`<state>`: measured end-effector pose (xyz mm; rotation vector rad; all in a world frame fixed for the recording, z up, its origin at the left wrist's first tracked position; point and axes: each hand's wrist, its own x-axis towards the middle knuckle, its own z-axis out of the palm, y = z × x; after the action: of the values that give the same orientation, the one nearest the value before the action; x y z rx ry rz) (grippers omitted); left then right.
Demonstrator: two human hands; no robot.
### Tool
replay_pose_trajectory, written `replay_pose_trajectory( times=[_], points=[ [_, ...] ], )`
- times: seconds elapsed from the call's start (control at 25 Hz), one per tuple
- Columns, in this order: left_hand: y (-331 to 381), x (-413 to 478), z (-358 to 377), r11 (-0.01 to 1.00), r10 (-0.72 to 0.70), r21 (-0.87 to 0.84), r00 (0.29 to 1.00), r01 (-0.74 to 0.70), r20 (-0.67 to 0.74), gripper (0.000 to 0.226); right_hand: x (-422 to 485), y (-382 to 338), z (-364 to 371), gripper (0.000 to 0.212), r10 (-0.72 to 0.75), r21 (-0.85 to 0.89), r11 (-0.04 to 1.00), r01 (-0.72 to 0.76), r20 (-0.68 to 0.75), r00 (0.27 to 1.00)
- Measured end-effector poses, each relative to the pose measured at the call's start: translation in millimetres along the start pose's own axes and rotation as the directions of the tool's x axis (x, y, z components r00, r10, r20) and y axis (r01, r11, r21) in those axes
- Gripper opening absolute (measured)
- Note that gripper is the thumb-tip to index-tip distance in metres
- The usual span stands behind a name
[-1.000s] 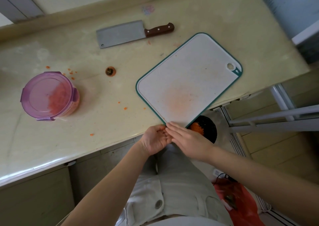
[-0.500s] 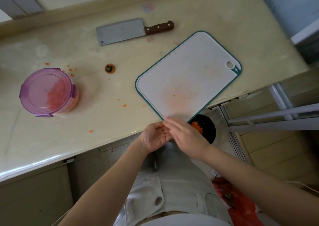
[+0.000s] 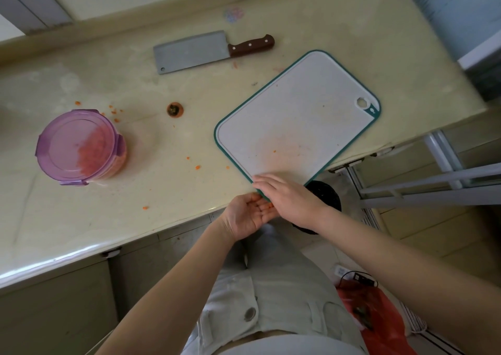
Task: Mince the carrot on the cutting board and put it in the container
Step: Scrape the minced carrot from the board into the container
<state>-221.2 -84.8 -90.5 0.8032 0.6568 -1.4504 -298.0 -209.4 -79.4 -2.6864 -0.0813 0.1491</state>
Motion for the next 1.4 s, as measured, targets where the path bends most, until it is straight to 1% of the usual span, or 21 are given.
replay_pose_trajectory(
  times=[0.16, 0.32, 0.36, 0.44, 0.52, 0.56, 0.64, 0.72, 0.76, 0.8, 0.88, 0.92, 0.96, 1.04, 1.08, 1.16, 1.2, 1.28, 1.32, 1.36, 1.4],
  points=[
    [-0.7, 1.8, -1.8, 1.0, -0.012, -0.02, 1.0, 0.012, 0.002, 0.035, -36.9, 6.3, 9.8, 0.041, -0.082, -0.082, 0.993, 0.085, 0.036, 0.996],
    [0.2, 4.1, -3.6, 1.0, -0.021, -0.005, 1.0, 0.021, 0.005, 0.037, -40.3, 0.5, 13.5, 0.03, -0.074, -0.112, 0.991, 0.072, -0.017, 0.997],
    [0.1, 2.9, -2.9, 1.0, -0.02, -0.002, 1.0, 0.02, 0.005, 0.037, -40.0, -2.6, 13.8, 0.025, -0.044, -0.087, 0.995, 0.04, -0.047, 0.998],
    [0.1, 1.8, -1.8, 1.0, -0.019, 0.007, 1.0, 0.019, 0.001, 0.036, -39.6, -10.0, 7.8, 0.018, 0.053, 0.109, 0.993, -0.046, -0.057, 0.997],
    [0.4, 0.3, -0.5, 1.0, -0.021, 0.014, 1.0, 0.021, -0.011, 0.035, -32.4, -14.8, -5.1, 0.028, 0.121, 0.26, 0.959, -0.112, -0.02, 0.992],
    [0.1, 0.2, -0.4, 1.0, -0.024, 0.005, 1.0, 0.024, -0.014, 0.036, -23.2, -12.4, -10.6, 0.033, 0.157, 0.252, 0.956, -0.148, -0.014, 0.988],
    [1.3, 1.4, -0.4, 0.999, -0.036, -0.015, 0.999, 0.036, -0.024, 0.038, 5.4, 3.8, -19.5, 0.045, 0.252, 0.155, 0.957, -0.245, -0.029, 0.967],
    [2.5, 1.2, 0.1, 0.999, -0.047, -0.023, 0.998, 0.046, -0.042, 0.039, 32.6, 21.9, -23.7, 0.053, 0.343, 0.028, 0.938, -0.344, 0.052, 0.938],
    [2.8, 0.3, 0.9, 0.998, -0.049, -0.03, 0.998, 0.048, -0.046, 0.039, 36.7, 25.8, -20.6, 0.054, 0.358, -0.048, 0.934, -0.355, 0.1, 0.928],
    [2.8, 0.6, 0.6, 0.998, -0.052, -0.038, 0.997, 0.05, -0.049, 0.039, 32.2, 25.4, -16.9, 0.053, 0.342, -0.102, 0.938, -0.331, 0.131, 0.931],
    [2.2, -0.2, 0.5, 0.997, -0.052, -0.051, 0.998, 0.049, -0.048, 0.037, 0.6, 14.3, -1.3, 0.052, 0.14, -0.137, 0.982, -0.128, 0.082, 0.987],
    [1.5, -0.7, 0.5, 0.998, -0.05, -0.046, 0.997, 0.048, -0.051, 0.036, -19.5, 3.3, 5.1, 0.051, 0.036, -0.136, 0.99, -0.026, 0.074, 0.997],
    [1.8, -0.5, 0.4, 0.998, -0.048, -0.04, 0.997, 0.046, -0.056, 0.034, -35.9, -5.6, 5.7, 0.047, -0.026, -0.084, 0.996, 0.033, 0.079, 0.997],
    [2.9, -0.4, 0.4, 0.998, -0.053, -0.047, 0.997, 0.05, -0.052, 0.035, -39.0, 0.4, -6.0, 0.042, -0.047, 0.078, 0.996, 0.041, 0.079, 0.996],
    [4.0, -0.1, 0.7, 0.996, -0.067, -0.061, 0.997, 0.065, -0.04, 0.037, -28.6, 10.2, -16.7, 0.043, 0.011, 0.123, 0.992, -0.015, 0.034, 0.999],
    [5.7, 0.0, 1.7, 0.992, -0.106, -0.065, 0.994, 0.104, -0.03, 0.04, 0.2, 39.0, -40.0, 0.047, 0.243, 0.104, 0.967, -0.234, -0.076, 0.967],
    [6.2, -0.9, 2.8, 0.991, -0.116, -0.068, 0.993, 0.113, -0.036, 0.04, 15.3, 62.9, -49.2, 0.051, 0.352, 0.081, 0.935, -0.346, -0.099, 0.931],
    [6.8, -2.4, 3.7, 0.989, -0.127, -0.077, 0.992, 0.124, -0.028, 0.041, 41.4, 101.3, -57.3, 0.06, 0.609, 0.068, 0.792, -0.607, -0.027, 0.792],
    [7.1, -1.9, 3.3, 0.989, -0.132, -0.077, 0.991, 0.13, -0.027, 0.041, 50.0, 107.3, -55.6, 0.063, 0.668, 0.017, 0.744, -0.668, 0.006, 0.744],
    [7.6, -1.1, 3.0, 0.988, -0.138, -0.075, 0.99, 0.135, -0.033, 0.042, 54.3, 103.0, -49.5, 0.066, 0.667, -0.069, 0.744, -0.665, 0.021, 0.745],
    [8.0, -0.6, 2.7, 0.987, -0.146, -0.076, 0.989, 0.143, -0.036, 0.042, 52.9, 89.1, -37.7, 0.068, 0.62, -0.12, 0.781, -0.613, 0.037, 0.783]
  ],
)
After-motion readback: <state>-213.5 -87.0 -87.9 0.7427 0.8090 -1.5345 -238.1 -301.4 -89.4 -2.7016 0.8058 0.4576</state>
